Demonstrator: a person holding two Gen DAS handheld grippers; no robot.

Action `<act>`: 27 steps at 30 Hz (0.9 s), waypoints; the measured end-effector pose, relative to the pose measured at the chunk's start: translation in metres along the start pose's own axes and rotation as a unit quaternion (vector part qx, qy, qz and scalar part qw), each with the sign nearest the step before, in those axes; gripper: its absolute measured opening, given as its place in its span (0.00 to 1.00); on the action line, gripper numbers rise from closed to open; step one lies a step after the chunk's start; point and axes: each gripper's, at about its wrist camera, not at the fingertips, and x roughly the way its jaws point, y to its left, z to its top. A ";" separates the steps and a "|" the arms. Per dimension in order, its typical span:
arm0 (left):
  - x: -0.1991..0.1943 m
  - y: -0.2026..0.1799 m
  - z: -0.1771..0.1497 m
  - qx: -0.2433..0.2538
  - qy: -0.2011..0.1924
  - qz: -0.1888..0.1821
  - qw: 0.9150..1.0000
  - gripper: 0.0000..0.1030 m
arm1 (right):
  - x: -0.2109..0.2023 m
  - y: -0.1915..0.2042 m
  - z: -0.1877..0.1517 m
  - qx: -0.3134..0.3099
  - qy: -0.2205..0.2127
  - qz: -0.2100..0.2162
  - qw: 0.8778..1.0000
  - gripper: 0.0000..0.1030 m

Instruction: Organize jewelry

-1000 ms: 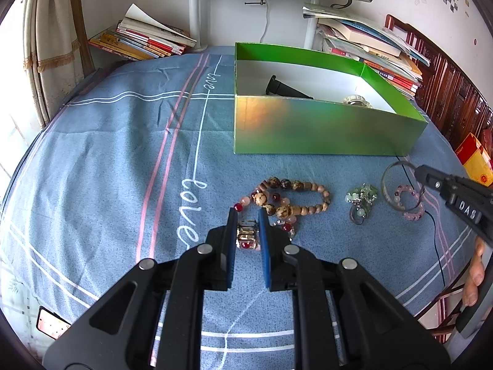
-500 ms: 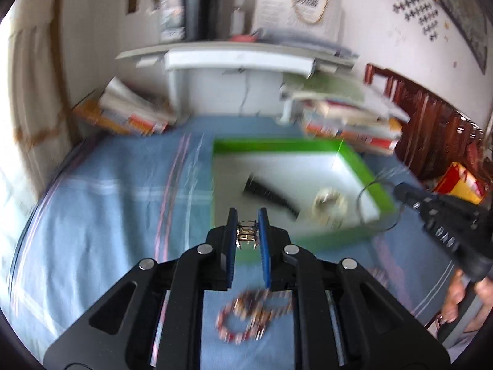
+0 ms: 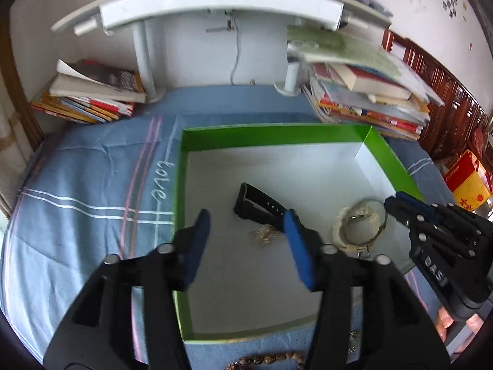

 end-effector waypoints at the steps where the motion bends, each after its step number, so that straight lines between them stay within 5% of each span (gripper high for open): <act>1: -0.007 0.000 -0.002 0.004 -0.006 0.004 1.000 0.52 | -0.010 -0.001 -0.003 0.001 -0.010 0.001 1.000 0.34; 6: -0.054 0.007 -0.053 0.013 -0.034 0.060 0.998 0.68 | -0.063 -0.014 -0.045 0.002 -0.033 0.012 0.999 0.35; 12: -0.057 0.023 -0.135 -0.036 0.026 0.073 0.996 0.67 | -0.064 -0.034 -0.108 0.035 0.017 0.000 0.999 0.35; 19: -0.046 0.015 -0.142 -0.034 0.034 0.047 0.998 0.67 | -0.048 -0.024 -0.124 0.036 0.051 0.004 0.998 0.35; 27: -0.032 0.000 -0.144 -0.020 0.043 0.030 0.998 0.26 | -0.039 -0.003 -0.130 0.010 0.065 0.000 0.998 0.38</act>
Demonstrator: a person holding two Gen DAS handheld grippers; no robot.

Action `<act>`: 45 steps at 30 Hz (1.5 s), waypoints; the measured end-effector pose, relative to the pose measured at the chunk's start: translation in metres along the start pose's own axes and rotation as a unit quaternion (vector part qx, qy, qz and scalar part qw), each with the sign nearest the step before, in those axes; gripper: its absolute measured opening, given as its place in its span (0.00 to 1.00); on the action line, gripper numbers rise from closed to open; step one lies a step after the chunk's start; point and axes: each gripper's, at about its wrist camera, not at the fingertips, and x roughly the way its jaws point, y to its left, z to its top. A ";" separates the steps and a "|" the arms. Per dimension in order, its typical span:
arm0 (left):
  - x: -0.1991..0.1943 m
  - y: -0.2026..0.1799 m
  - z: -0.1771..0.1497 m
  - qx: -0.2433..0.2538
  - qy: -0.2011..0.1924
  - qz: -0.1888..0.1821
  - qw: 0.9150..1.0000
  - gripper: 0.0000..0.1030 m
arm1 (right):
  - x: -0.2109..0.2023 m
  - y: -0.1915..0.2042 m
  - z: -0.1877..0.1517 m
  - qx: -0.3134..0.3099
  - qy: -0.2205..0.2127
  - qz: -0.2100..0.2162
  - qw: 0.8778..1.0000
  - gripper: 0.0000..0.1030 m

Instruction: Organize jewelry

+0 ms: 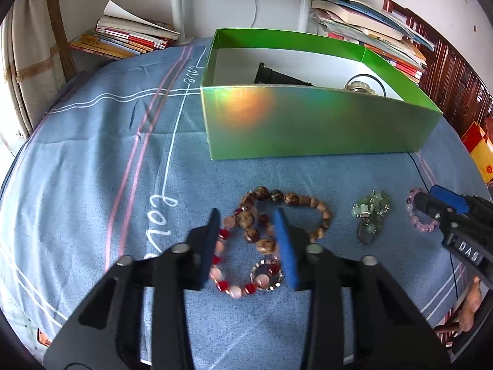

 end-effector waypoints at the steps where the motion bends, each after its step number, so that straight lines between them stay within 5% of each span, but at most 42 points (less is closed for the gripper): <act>1: -0.001 0.001 0.000 -0.002 0.000 -0.001 1.000 0.16 | 0.000 0.000 0.000 -0.001 0.000 0.000 1.000 0.38; 2: -0.003 0.002 0.001 -0.006 -0.001 0.001 1.000 0.10 | 0.000 0.001 -0.001 -0.003 0.001 0.001 1.000 0.38; 11: -0.033 0.007 0.006 -0.023 -0.032 -0.002 0.999 0.10 | 0.001 0.006 -0.006 -0.019 -0.003 -0.006 1.000 0.38; 15: -0.047 0.008 0.007 -0.024 -0.048 0.003 0.999 0.10 | 0.001 0.006 -0.006 -0.019 -0.005 0.004 1.000 0.09; 45: -0.064 0.016 0.006 -0.027 -0.066 0.023 0.997 0.10 | -0.012 -0.004 -0.005 0.005 -0.018 0.010 1.000 0.08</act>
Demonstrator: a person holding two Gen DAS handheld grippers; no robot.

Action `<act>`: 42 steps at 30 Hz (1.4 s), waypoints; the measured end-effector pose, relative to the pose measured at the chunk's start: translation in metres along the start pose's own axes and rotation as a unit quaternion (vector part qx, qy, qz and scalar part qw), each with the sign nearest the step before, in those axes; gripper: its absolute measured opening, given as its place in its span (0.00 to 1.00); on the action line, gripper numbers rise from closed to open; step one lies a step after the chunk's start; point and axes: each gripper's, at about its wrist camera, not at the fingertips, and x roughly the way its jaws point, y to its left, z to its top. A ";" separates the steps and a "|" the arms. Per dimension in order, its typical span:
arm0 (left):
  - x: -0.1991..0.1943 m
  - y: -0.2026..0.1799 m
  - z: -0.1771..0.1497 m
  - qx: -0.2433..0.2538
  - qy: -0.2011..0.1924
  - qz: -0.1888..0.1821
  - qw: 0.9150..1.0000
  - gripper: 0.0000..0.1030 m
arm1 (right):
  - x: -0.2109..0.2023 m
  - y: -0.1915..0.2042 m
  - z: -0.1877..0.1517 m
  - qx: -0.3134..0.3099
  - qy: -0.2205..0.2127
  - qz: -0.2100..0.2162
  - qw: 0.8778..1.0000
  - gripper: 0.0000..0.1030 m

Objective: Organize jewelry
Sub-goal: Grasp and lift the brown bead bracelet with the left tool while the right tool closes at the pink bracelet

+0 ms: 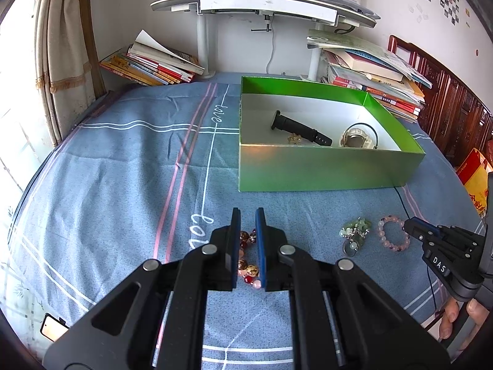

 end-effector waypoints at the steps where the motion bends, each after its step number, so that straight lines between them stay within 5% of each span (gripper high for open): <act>1: -0.001 0.000 0.000 0.000 0.000 0.000 1.000 0.10 | 0.000 0.000 0.000 0.001 -0.001 0.000 1.000 0.08; 14: 0.016 0.008 -0.006 -0.007 0.026 0.002 1.000 0.10 | -0.012 -0.006 0.001 0.011 -0.016 -0.001 1.000 0.08; 23: 0.042 0.043 -0.010 -0.056 0.068 0.010 0.996 0.12 | -0.011 -0.002 0.003 0.007 -0.010 -0.005 1.000 0.09; 34: 0.047 0.031 -0.017 -0.042 0.080 -0.001 0.996 0.35 | -0.003 -0.002 0.000 0.011 -0.003 -0.008 1.000 0.34; 39: 0.052 0.014 -0.023 -0.016 0.088 -0.009 0.996 0.35 | 0.001 0.002 -0.002 0.005 0.003 -0.005 1.000 0.35; 42: 0.055 0.009 -0.025 -0.008 0.090 -0.006 0.996 0.21 | 0.004 0.004 -0.003 0.003 0.006 -0.005 1.000 0.35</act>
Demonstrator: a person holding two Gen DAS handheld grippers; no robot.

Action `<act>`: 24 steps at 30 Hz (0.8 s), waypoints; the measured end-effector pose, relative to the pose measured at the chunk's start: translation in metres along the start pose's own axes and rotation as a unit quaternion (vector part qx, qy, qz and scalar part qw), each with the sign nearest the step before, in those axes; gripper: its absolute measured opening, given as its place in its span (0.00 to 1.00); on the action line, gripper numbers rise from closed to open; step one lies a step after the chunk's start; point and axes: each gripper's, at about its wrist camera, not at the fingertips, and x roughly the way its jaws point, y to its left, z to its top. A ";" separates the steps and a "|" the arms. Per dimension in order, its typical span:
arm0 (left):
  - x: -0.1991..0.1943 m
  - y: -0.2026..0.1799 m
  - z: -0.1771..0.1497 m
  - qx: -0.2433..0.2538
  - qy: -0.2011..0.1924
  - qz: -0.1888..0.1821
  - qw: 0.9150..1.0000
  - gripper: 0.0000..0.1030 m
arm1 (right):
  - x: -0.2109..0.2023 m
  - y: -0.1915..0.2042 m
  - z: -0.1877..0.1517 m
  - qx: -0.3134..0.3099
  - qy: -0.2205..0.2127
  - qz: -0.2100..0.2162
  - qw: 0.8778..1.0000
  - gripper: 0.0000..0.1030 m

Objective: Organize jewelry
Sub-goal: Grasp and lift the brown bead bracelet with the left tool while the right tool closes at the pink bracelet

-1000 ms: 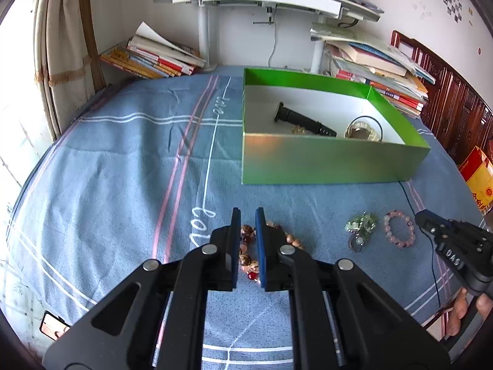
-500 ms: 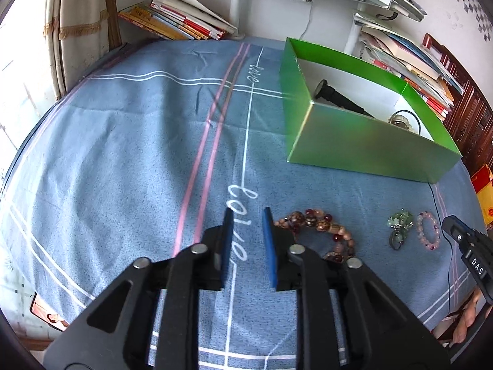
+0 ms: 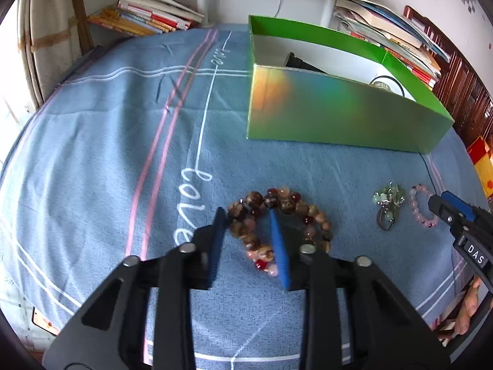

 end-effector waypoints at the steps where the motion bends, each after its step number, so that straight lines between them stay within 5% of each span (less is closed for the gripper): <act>1: -0.001 0.000 0.000 -0.001 0.000 -0.006 1.000 0.13 | 0.001 0.001 0.000 -0.001 0.001 -0.001 1.000 0.35; 7: -0.024 -0.002 0.003 -0.002 -0.032 -0.016 0.999 0.11 | 0.002 0.007 -0.001 -0.011 0.001 -0.001 1.000 0.32; 9: -0.035 -0.003 0.005 -0.001 -0.045 -0.018 0.999 0.11 | 0.003 0.010 -0.001 -0.016 0.001 0.002 1.000 0.05; 12: -0.049 -0.006 0.007 0.004 -0.061 -0.024 0.998 0.11 | 0.003 0.012 0.000 -0.017 0.001 0.017 1.000 0.00; 24: -0.063 -0.016 0.010 0.014 -0.075 -0.032 0.997 0.11 | -0.027 0.006 0.011 -0.009 -0.042 0.010 0.999 0.00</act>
